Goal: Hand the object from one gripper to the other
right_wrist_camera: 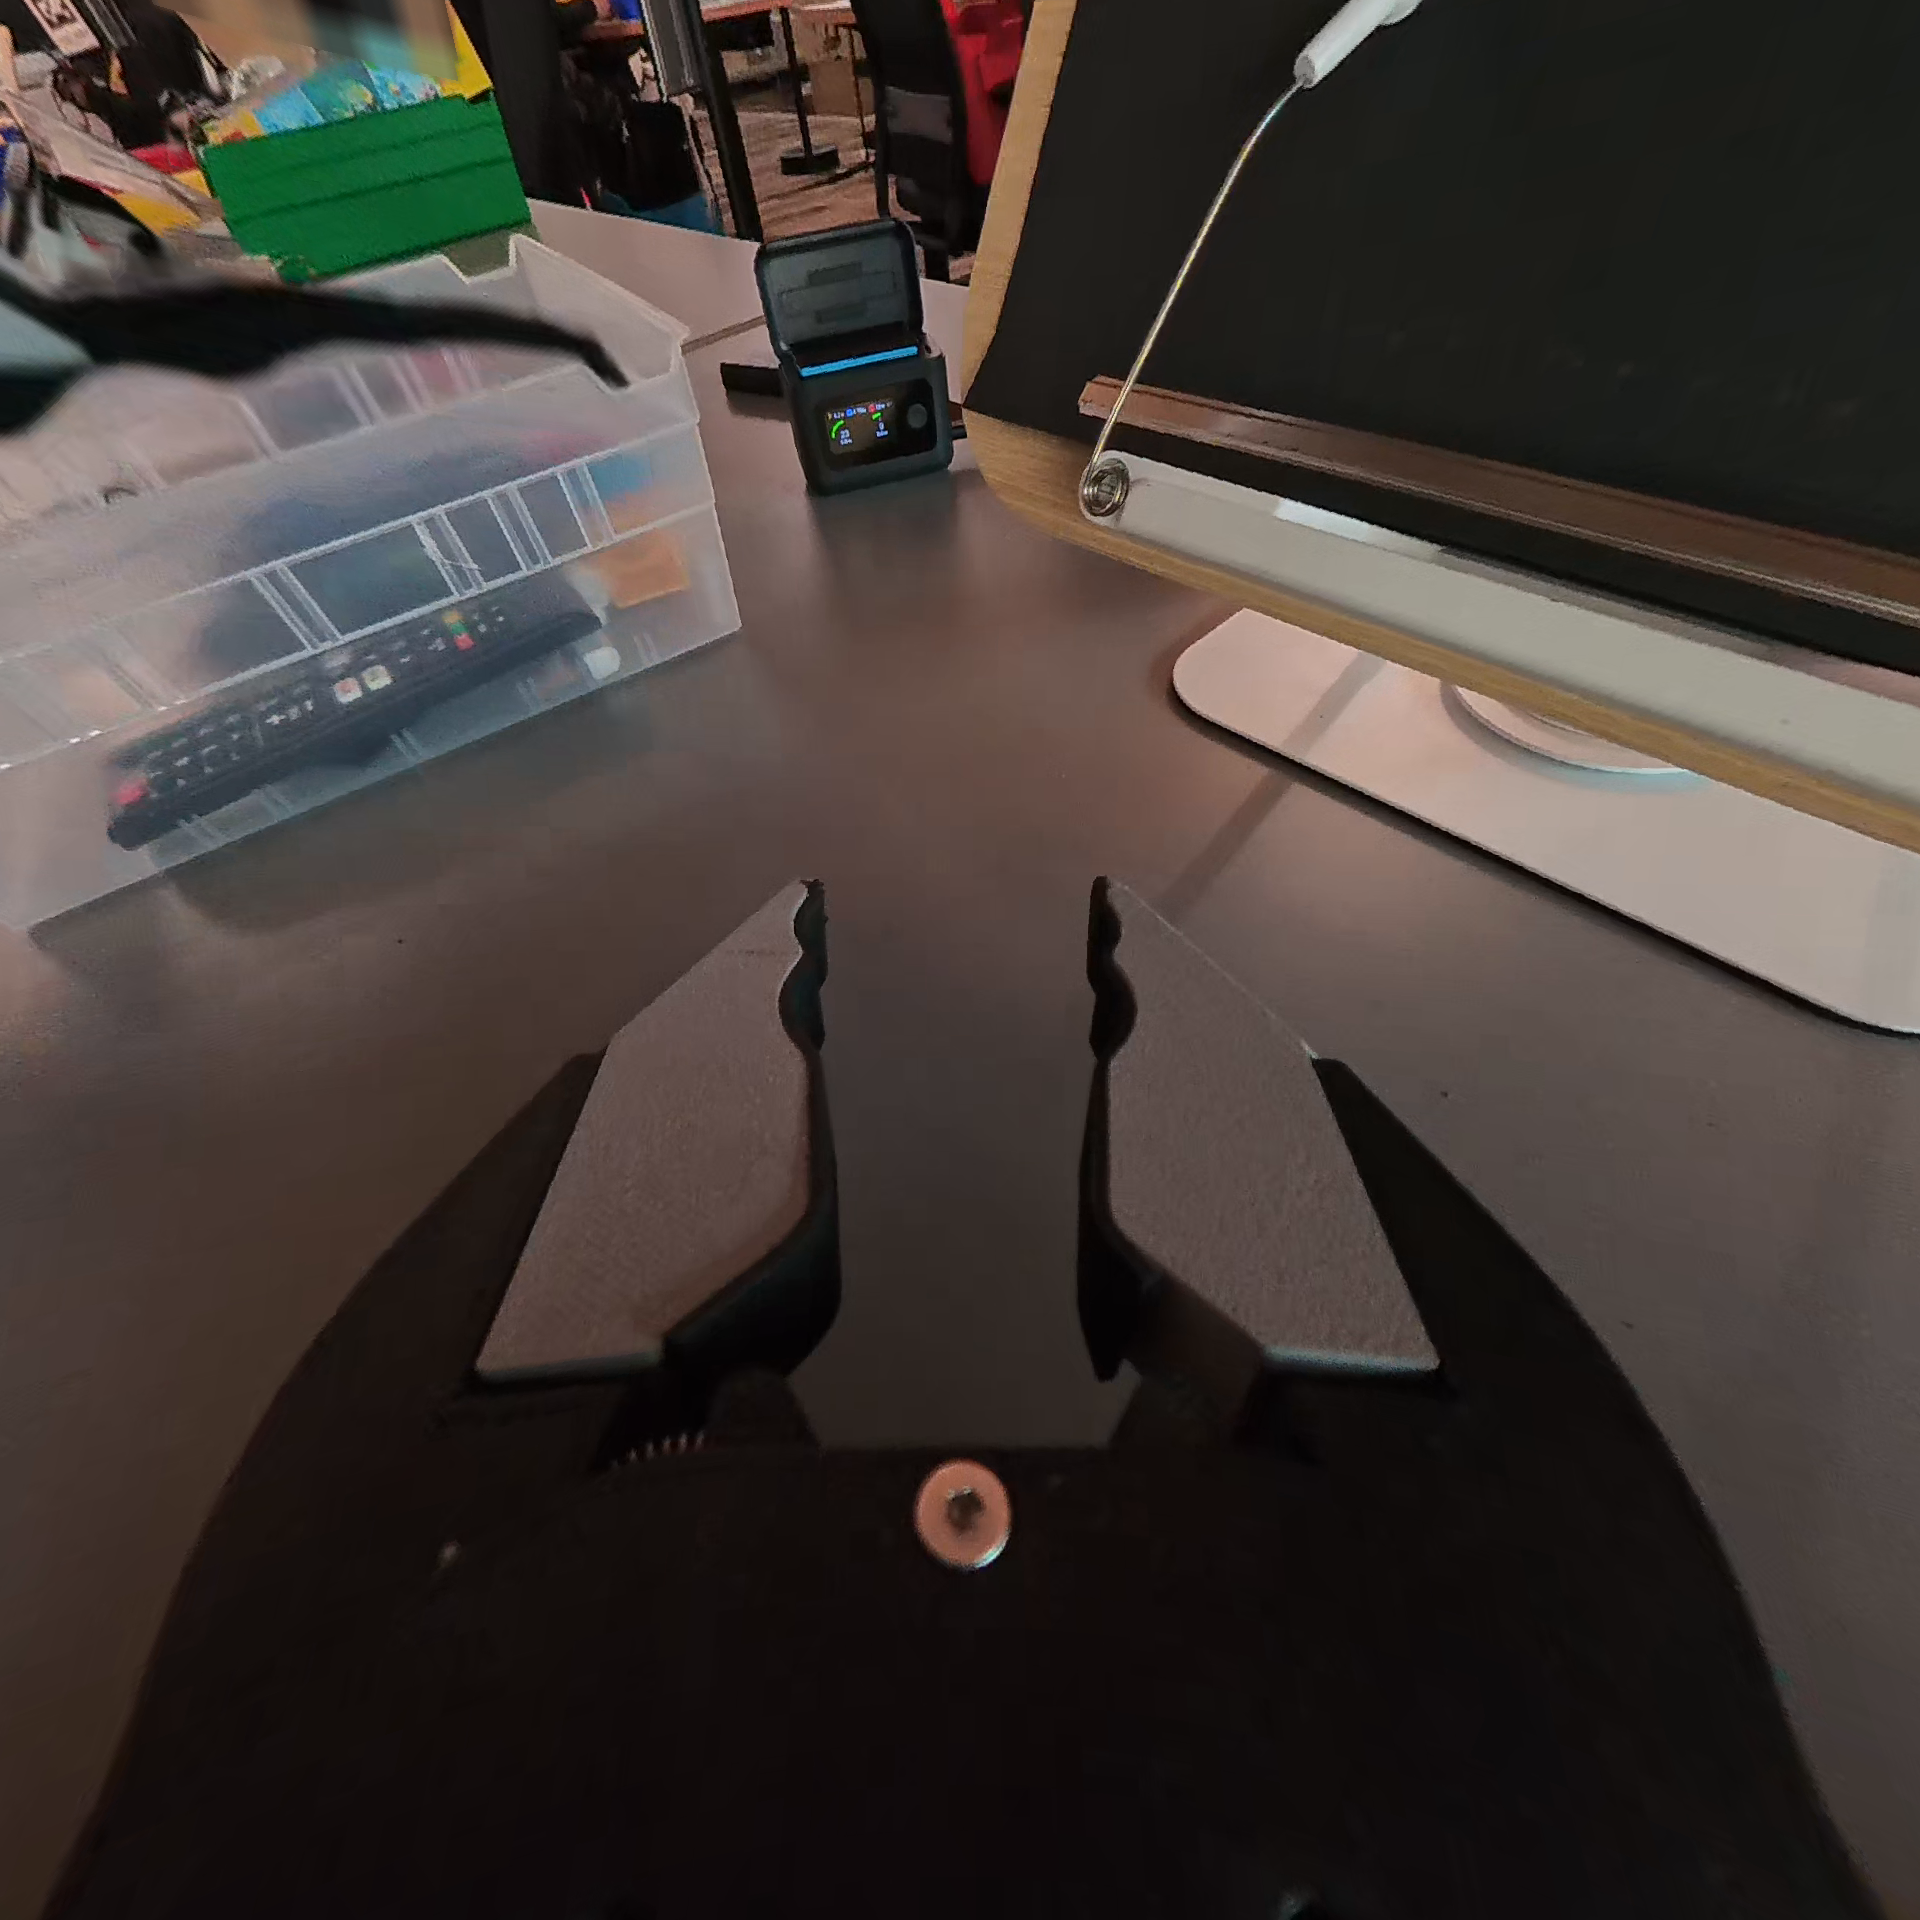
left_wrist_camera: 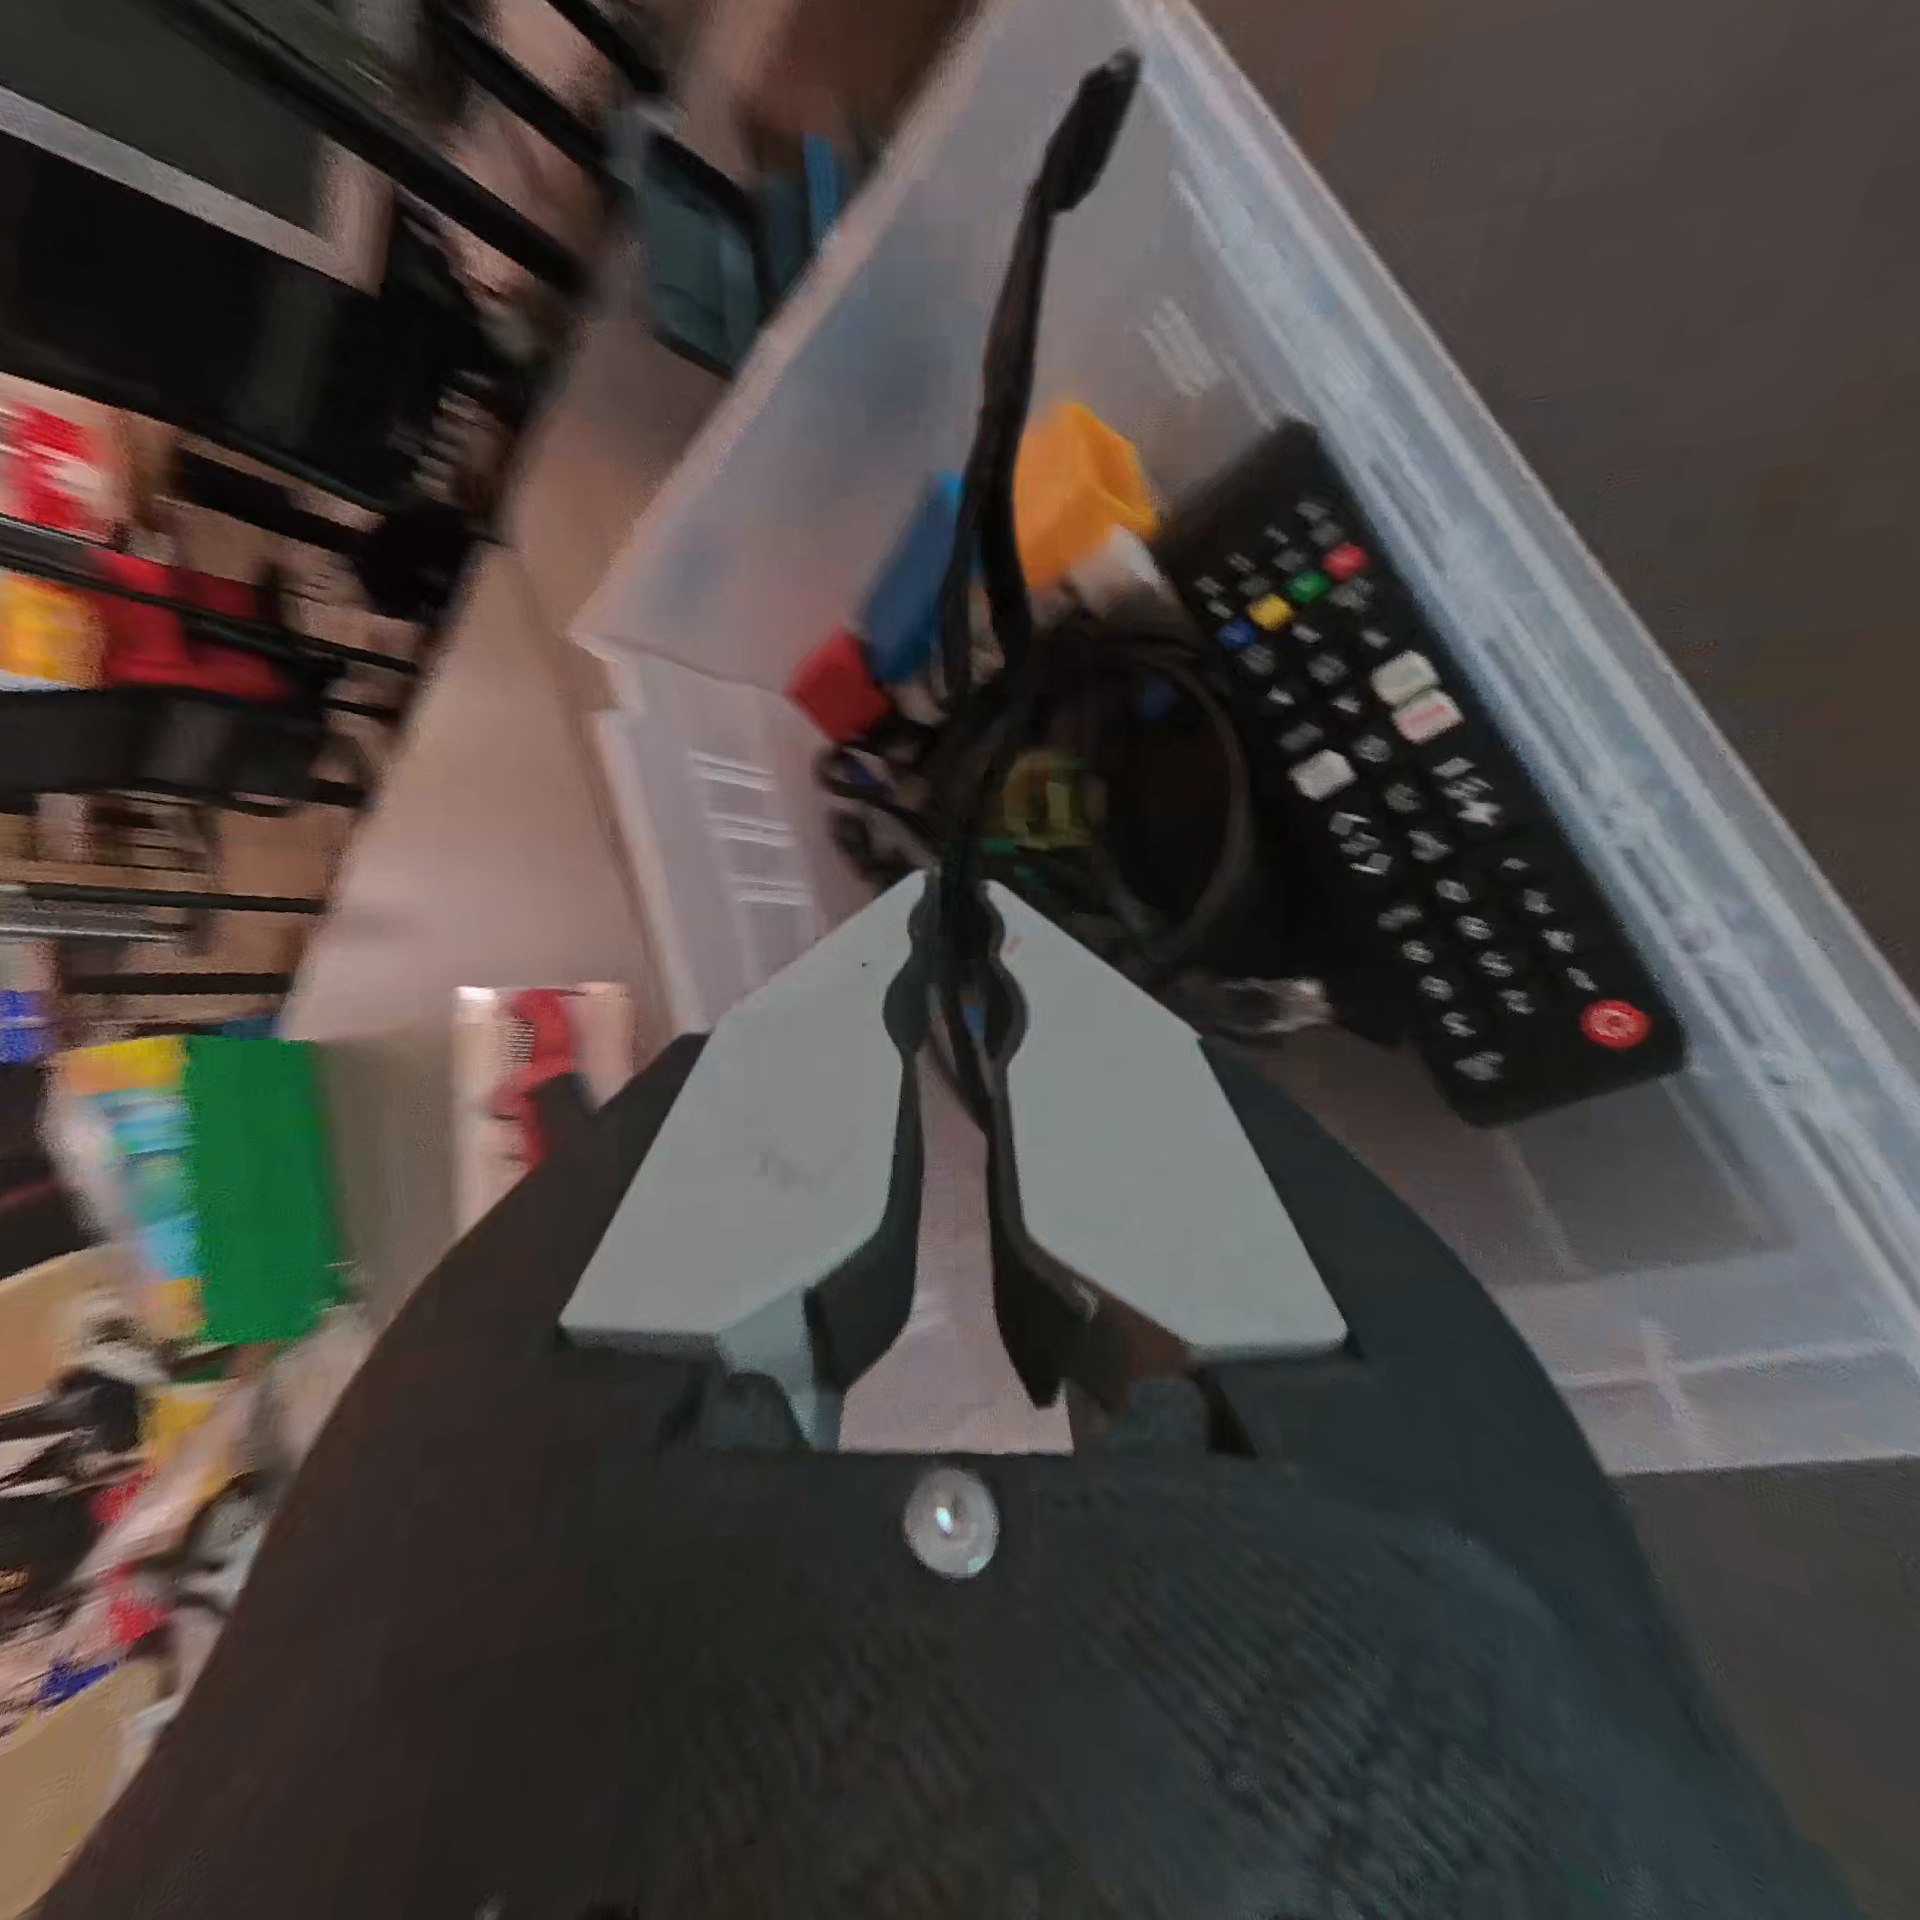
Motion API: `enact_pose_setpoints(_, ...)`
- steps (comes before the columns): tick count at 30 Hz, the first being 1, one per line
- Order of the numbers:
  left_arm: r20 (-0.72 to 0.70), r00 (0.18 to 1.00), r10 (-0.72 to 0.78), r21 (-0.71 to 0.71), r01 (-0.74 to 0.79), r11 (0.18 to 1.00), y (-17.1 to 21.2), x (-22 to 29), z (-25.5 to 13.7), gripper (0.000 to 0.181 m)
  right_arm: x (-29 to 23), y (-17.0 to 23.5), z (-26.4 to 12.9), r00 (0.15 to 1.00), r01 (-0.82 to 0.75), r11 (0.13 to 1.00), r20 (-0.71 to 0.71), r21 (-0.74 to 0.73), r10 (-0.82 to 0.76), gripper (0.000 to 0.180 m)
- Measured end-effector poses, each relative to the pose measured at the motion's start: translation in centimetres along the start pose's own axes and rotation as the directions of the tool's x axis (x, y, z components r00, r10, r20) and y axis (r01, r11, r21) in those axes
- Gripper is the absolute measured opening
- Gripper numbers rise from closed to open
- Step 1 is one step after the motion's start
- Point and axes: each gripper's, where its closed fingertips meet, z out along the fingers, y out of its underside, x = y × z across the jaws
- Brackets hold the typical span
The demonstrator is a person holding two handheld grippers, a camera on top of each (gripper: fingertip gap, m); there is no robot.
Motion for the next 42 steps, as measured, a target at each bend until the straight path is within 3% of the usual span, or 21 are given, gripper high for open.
enact_pose_setpoints(1, 0.071, 0.997, 0.015, 0.034, -0.017, 0.999, -0.8, -1.5, -1.1, 0.001, 0.0, 0.0, 0.1, 1.0, -0.002, 1.0, 0.003, -0.001, 0.002, 0.047)
enact_pose_setpoints(5, 0.215, 0.976, -0.022, 0.183, -0.018, 0.983, -3.9, -5.3, -4.7, 0.001, -0.2, 0.0, 0.1, 1.0, 0.014, 1.0, 0.007, -0.003, -0.014, 0.047)
enact_pose_setpoints(9, 0.141, 0.986, -0.084, 0.375, 0.025, 0.927, -7.7, -4.8, -7.3, 0.001, -0.7, -0.2, 0.0, 0.999, 0.025, 1.0, 0.037, 0.011, -0.025, 0.047)
enact_pose_setpoints(12, -0.094, 0.982, -0.162, 0.527, 0.187, 0.829, -11.5, -0.9, -9.1, 0.002, -2.5, -1.0, -0.3, 0.988, 0.013, 0.998, 0.15, 0.064, -0.022, 0.051)
enact_pose_setpoints(15, -0.454, 0.864, -0.217, 0.638, 0.485, 0.598, -16.3, 4.6, -12.0, 0.001, -6.9, -3.0, -2.1, 0.896, -0.089, 0.985, 0.443, 0.145, 0.015, 0.052)
enact_pose_setpoints(17, -0.575, 0.792, -0.205, 0.624, 0.586, 0.516, -18.2, 7.8, -12.1, 0.001, -8.8, -4.0, -3.5, 0.81, -0.168, 0.972, 0.585, 0.163, 0.042, 0.052)
enact_pose_setpoints(20, -0.622, 0.764, -0.173, 0.602, 0.607, 0.518, -20.5, 12.2, -9.9, 0.001, -9.7, -5.2, -5.6, 0.722, -0.235, 0.952, 0.691, 0.194, 0.037, 0.057)
enact_pose_setpoints(23, -0.753, 0.641, -0.148, 0.503, 0.707, 0.497, -23.0, 15.9, -8.3, 0.0, -7.4, -6.7, -6.8, 0.759, -0.291, 0.913, 0.65, 0.285, 0.039, 0.056)
enact_pose_setpoints(25, -0.81, 0.579, -0.087, 0.452, 0.713, 0.536, -24.4, 18.5, -7.3, 0.0, -5.4, -7.0, -6.9, 0.79, -0.316, 0.898, 0.609, 0.306, 0.071, 0.055)
enact_pose_setpoints(27, -0.846, 0.533, -0.023, 0.419, 0.689, 0.591, -25.4, 21.0, -6.0, 0.001, -4.1, -7.2, -7.2, 0.779, -0.366, 0.879, 0.618, 0.307, 0.108, 0.054)
enact_pose_setpoints(30, -0.892, 0.446, 0.076, 0.408, 0.72, 0.562, -26.8, 22.6, -5.5, 0.001, -3.2, -6.5, -6.7, 0.761, -0.404, 0.876, 0.628, 0.262, 0.163, 0.052)
enact_pose_setpoints(33, -0.887, 0.434, 0.155, 0.449, 0.737, 0.506, -27.1, 23.1, -5.1, 0.001, -3.3, -6.0, -6.2, 0.742, -0.414, 0.881, 0.646, 0.228, 0.182, 0.042)
enact_pose_setpoints(37, -0.879, 0.438, 0.187, 0.467, 0.717, 0.517, -26.4, 23.8, -4.8, 0.002, -3.8, -5.1, -5.2, 0.732, -0.404, 0.898, 0.651, 0.177, 0.202, 0.046)
enact_pose_setpoints(38, -0.88, 0.442, 0.173, 0.464, 0.726, 0.508, -26.3, 23.6, -4.6, 0.002, -4.1, -5.0, -5.0, 0.728, -0.399, 0.901, 0.656, 0.168, 0.201, 0.042)
enact_pose_setpoints(40, -0.899, 0.409, 0.157, 0.431, 0.758, 0.49, -26.5, 23.2, -4.8, 0.001, -4.9, -5.1, -5.3, 0.719, -0.372, 0.912, 0.675, 0.175, 0.164, 0.016)
enact_pose_setpoints(42, -0.91, 0.388, 0.146, 0.408, 0.776, 0.481, -26.6, 22.9, -4.7, 0.002, -5.1, -5.5, -5.7, 0.716, -0.381, 0.905, 0.679, 0.188, 0.161, 0.007)
